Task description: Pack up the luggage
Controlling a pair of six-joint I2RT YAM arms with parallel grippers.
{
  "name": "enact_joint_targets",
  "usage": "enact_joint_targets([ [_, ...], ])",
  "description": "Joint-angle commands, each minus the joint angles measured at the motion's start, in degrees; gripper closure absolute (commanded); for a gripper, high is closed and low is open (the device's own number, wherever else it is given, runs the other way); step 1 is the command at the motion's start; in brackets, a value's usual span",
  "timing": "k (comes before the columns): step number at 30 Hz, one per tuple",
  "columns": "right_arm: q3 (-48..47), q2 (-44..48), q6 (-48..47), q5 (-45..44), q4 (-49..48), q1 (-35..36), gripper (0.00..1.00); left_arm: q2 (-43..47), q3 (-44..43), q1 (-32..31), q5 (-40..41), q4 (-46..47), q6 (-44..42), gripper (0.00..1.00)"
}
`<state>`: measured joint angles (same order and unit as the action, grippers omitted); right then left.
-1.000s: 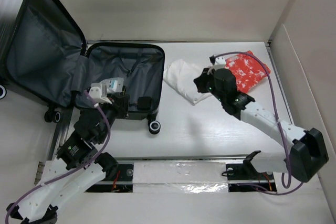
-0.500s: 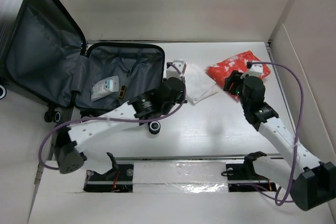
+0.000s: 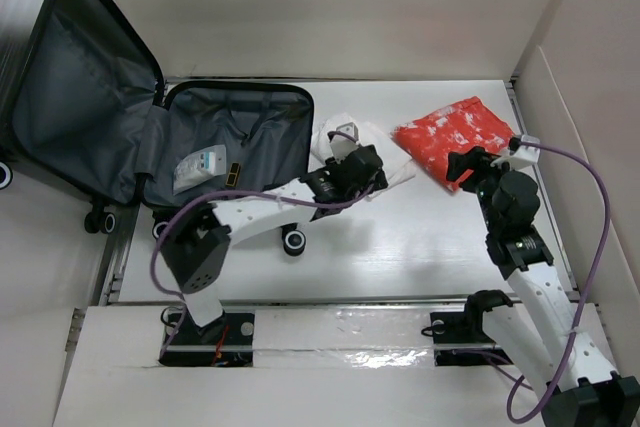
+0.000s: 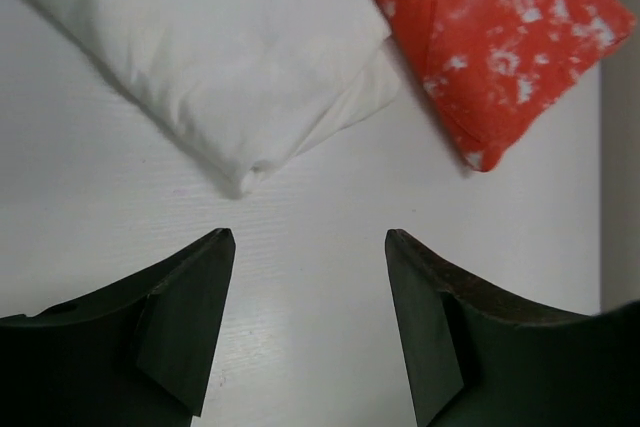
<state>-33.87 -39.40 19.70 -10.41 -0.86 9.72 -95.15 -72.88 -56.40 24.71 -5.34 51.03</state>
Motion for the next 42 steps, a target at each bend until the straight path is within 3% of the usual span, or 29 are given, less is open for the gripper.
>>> enact_joint_targets([
  [1,0.38,1.69,0.42,2.41,-1.95,-0.49,0.26,-7.39,-3.05,1.47,-0.89,-1.41,9.16,0.39],
  [7,0.73,2.48,0.07,4.35,-2.56,-0.49,0.26,-14.18,-4.11,3.92,0.16,-3.27,15.68,0.31],
  [14,0.91,2.04,-0.28,6.81,-3.7,0.04,0.26,-18.04,-1.3,7.62,-0.36,0.42,20.95,0.29],
  [23,0.82,0.38,-0.81,9.71,-4.24,0.04,0.26,-24.19,-5.86,9.38,-2.64,0.51,20.78,0.32],
  [30,0.91,1.08,-0.72,9.19,-4.15,0.04,0.26,-26.31,-6.31,9.38,-4.41,2.62,20.52,0.45],
  [32,0.82,1.16,-0.63,9.1,-4.06,0.04,0.26,-27.27,-6.83,8.77,-4.58,3.41,20.34,0.56],
  [33,0.91,1.16,-0.63,9.01,-4.06,0.04,0.26,-27.63,-6.83,8.77,-4.84,3.85,19.99,0.64],
  [34,0.73,1.34,-0.54,9.01,-3.97,0.04,0.26,-27.8,-6.83,8.77,-5.28,4.46,19.47,0.8],
  [37,0.73,1.87,-0.46,8.04,-3.53,0.04,0.26,-28.51,-6.92,8.77,-6.86,6.74,17.36,1.0],
  [42,0.73,2.66,-0.72,7.34,-3.44,0.04,0.27,-24.3,-6.14,8.77,-6.96,9.03,8.32,1.0],
])
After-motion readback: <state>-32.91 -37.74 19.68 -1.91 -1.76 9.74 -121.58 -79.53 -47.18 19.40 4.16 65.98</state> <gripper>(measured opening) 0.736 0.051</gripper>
